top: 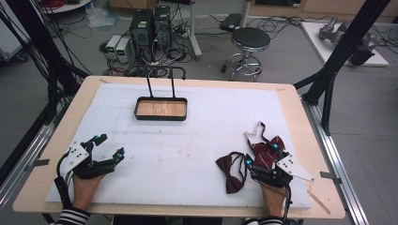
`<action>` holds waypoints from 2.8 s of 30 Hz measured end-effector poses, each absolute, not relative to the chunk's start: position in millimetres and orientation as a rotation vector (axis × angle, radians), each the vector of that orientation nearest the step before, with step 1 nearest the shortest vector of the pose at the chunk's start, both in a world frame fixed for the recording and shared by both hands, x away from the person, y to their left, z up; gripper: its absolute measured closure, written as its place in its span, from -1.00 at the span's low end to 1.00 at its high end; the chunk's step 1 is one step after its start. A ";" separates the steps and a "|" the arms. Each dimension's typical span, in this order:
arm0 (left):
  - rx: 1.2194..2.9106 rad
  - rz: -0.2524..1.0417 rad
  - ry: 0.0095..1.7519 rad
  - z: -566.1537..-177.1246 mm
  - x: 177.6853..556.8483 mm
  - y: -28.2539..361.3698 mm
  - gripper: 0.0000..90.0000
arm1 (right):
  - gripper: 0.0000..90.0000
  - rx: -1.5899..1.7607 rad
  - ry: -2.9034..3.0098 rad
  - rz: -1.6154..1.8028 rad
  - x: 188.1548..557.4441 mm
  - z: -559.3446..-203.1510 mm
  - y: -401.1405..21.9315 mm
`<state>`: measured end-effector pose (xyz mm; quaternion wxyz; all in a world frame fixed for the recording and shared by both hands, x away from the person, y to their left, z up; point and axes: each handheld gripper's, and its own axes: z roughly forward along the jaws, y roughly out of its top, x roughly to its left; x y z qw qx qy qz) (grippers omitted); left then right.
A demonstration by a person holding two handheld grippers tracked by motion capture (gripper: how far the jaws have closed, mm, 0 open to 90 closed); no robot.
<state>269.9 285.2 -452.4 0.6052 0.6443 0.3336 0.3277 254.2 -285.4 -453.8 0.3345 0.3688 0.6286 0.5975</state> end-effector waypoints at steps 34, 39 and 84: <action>1.489 0.752 0.772 -452.3 270.1 286.2 -0.66 | -0.80 0.993 1.671 1.487 257.0 -451.6 -280.4; 1.489 0.752 0.771 -452.3 270.3 286.0 -0.65 | -0.80 1.011 1.728 1.470 259.0 -444.8 -282.1; 1.488 0.770 0.768 -452.5 269.0 284.6 -0.66 | -0.69 1.289 2.250 0.825 329.6 -373.7 -322.3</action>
